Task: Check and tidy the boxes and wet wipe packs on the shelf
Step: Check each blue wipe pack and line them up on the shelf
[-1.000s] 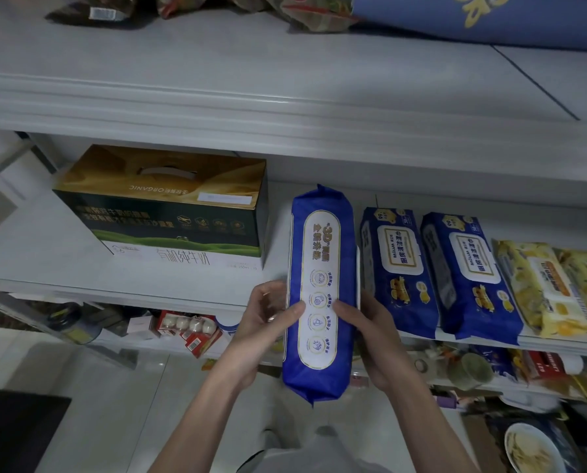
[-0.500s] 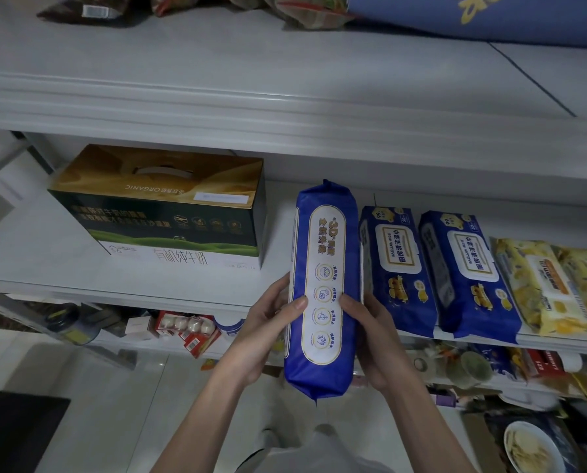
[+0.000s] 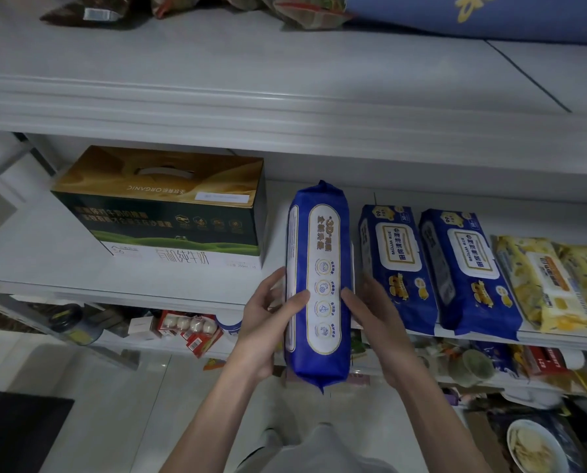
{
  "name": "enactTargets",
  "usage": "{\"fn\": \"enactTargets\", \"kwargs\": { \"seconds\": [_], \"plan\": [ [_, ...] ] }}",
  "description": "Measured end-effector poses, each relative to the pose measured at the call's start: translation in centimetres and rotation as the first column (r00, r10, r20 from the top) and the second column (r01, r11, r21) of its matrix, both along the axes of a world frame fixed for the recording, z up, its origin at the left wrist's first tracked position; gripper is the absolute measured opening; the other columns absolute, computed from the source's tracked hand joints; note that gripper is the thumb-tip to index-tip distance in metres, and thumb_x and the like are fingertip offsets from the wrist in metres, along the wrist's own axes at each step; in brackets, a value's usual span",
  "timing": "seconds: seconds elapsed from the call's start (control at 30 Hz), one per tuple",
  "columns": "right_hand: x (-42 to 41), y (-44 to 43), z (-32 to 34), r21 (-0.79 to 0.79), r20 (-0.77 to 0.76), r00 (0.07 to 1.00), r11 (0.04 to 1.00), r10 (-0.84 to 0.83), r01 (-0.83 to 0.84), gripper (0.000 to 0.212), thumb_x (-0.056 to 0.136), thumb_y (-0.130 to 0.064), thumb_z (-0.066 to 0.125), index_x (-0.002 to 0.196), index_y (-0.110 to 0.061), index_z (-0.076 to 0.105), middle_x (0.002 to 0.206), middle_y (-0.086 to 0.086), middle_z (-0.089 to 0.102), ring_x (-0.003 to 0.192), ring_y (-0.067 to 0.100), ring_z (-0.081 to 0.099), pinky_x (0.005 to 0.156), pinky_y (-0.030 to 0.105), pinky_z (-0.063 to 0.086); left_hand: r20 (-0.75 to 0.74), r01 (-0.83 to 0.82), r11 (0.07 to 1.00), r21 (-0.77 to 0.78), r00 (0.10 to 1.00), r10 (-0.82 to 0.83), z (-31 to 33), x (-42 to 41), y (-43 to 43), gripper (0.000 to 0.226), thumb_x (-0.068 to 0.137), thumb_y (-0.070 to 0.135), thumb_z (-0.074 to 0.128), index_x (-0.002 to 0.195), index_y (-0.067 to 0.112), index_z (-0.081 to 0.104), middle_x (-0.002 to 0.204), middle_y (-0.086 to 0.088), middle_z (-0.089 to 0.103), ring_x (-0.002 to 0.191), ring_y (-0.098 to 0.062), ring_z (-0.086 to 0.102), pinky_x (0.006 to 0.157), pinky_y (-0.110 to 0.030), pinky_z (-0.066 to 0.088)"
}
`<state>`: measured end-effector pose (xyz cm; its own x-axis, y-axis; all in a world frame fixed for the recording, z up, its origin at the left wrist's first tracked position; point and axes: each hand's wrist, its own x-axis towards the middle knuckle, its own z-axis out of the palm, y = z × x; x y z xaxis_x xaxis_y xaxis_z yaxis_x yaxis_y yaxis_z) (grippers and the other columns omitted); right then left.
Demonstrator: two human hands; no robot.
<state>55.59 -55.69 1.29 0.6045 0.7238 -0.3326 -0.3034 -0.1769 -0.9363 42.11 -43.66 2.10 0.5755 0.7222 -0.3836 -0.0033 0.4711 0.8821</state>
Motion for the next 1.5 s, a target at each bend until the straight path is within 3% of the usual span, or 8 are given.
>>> {"fn": "enactTargets", "kwargs": {
  "seconds": [0.1, 0.2, 0.33, 0.57, 0.93, 1.23, 1.37, 1.5],
  "plan": [
    [-0.6, 0.3, 0.7, 0.025, 0.031, 0.994, 0.994, 0.109, -0.109, 0.079, 0.077, -0.053, 0.073, 0.15, -0.045, 0.044, 0.139, -0.015, 0.065, 0.122, 0.008, 0.067, 0.094, 0.033, 0.059, -0.021, -0.035, 0.997, 0.073, 0.999, 0.037, 0.0, 0.2, -0.4, 0.062, 0.079, 0.029, 0.082, 0.134, 0.039, 0.054, 0.12, 0.012, 0.068, 0.098, -0.008, 0.073, 0.077, -0.035, 0.064],
    [-1.0, 1.2, 0.6, -0.01, 0.073, 0.997, 1.0, 0.028, -0.027, 0.087, 0.071, -0.05, 0.079, 0.151, -0.044, 0.044, 0.137, -0.009, 0.066, 0.117, 0.014, 0.069, 0.092, 0.041, 0.062, -0.01, -0.033, 0.986, 0.165, 0.999, 0.036, -0.3, -0.5, -1.1, 0.05, 0.089, 0.028, 0.073, 0.132, 0.041, 0.052, 0.118, 0.017, 0.066, 0.098, 0.004, 0.069, 0.07, -0.026, 0.062],
    [-0.9, 0.4, 0.3, 0.096, -0.064, 0.995, 0.992, -0.071, 0.077, 0.079, 0.078, -0.035, 0.083, 0.147, -0.045, 0.047, 0.133, -0.001, 0.07, 0.11, 0.022, 0.075, 0.087, 0.046, 0.063, -0.001, 0.002, 0.983, 0.186, 1.0, -0.002, -0.5, -1.3, -0.6, 0.054, 0.08, 0.033, 0.075, 0.13, 0.044, 0.054, 0.116, 0.014, 0.07, 0.109, -0.007, 0.069, 0.076, -0.033, 0.063],
    [-1.6, -0.7, 0.1, 0.234, -0.257, 0.965, 0.965, -0.059, 0.122, 0.057, 0.09, -0.02, 0.061, 0.144, -0.037, 0.053, 0.13, 0.005, 0.073, 0.111, 0.026, 0.075, 0.079, 0.039, 0.065, 0.099, 0.183, 0.98, 0.081, 0.977, -0.191, 0.0, -1.6, -0.9, 0.06, 0.083, 0.032, 0.067, 0.138, 0.046, 0.049, 0.127, 0.006, 0.07, 0.115, -0.021, 0.069, 0.088, -0.046, 0.059],
    [-1.1, -0.9, 0.4, 0.187, -0.183, 0.982, 0.98, -0.035, 0.07, 0.061, 0.083, -0.025, 0.067, 0.14, -0.04, 0.053, 0.126, 0.003, 0.075, 0.11, 0.027, 0.075, 0.08, 0.041, 0.065, 0.118, 0.153, 0.985, 0.078, 0.98, -0.162, -0.2, -1.6, -0.6, 0.054, 0.085, 0.026, 0.072, 0.134, 0.041, 0.053, 0.133, -0.001, 0.067, 0.117, -0.026, 0.068, 0.093, -0.05, 0.056],
    [-0.9, -0.9, 0.9, 0.142, -0.151, 0.988, 0.989, -0.013, 0.035, 0.055, 0.091, -0.021, 0.065, 0.139, -0.044, 0.052, 0.124, -0.001, 0.076, 0.108, 0.024, 0.076, 0.084, 0.044, 0.063, 0.13, 0.192, 0.981, 0.033, 0.972, -0.195, 0.0, -1.6, 0.3, 0.068, 0.084, 0.02, 0.076, 0.143, 0.036, 0.045, 0.125, -0.004, 0.071, 0.115, -0.024, 0.069, 0.082, -0.036, 0.062],
    [-0.6, -0.1, 1.8, 0.079, 0.023, 0.995, 0.992, 0.092, -0.094, 0.044, 0.101, -0.02, 0.062, 0.134, -0.049, 0.053, 0.124, -0.019, 0.074, 0.109, 0.001, 0.072, 0.08, 0.022, 0.061, 0.038, 0.074, 0.982, 0.176, 0.996, -0.082, 0.7, -1.1, 0.0, 0.067, 0.08, 0.016, 0.079, 0.134, 0.043, 0.049, 0.115, 0.011, 0.071, 0.104, -0.005, 0.07, 0.07, -0.026, 0.061],
    [-1.2, 1.6, 1.3, 0.031, 0.033, 0.998, 0.998, 0.053, -0.054, 0.058, 0.083, -0.02, 0.086, 0.119, -0.051, 0.054, 0.119, -0.015, 0.076, 0.105, 0.004, 0.074, 0.083, 0.024, 0.061, -0.009, 0.084, 0.951, 0.296, 0.996, -0.085, 0.9, -1.7, -0.2, 0.057, 0.086, 0.016, 0.077, 0.131, 0.043, 0.053, 0.111, 0.022, 0.068, 0.099, 0.0, 0.067, 0.072, -0.023, 0.06]
  ]
}}
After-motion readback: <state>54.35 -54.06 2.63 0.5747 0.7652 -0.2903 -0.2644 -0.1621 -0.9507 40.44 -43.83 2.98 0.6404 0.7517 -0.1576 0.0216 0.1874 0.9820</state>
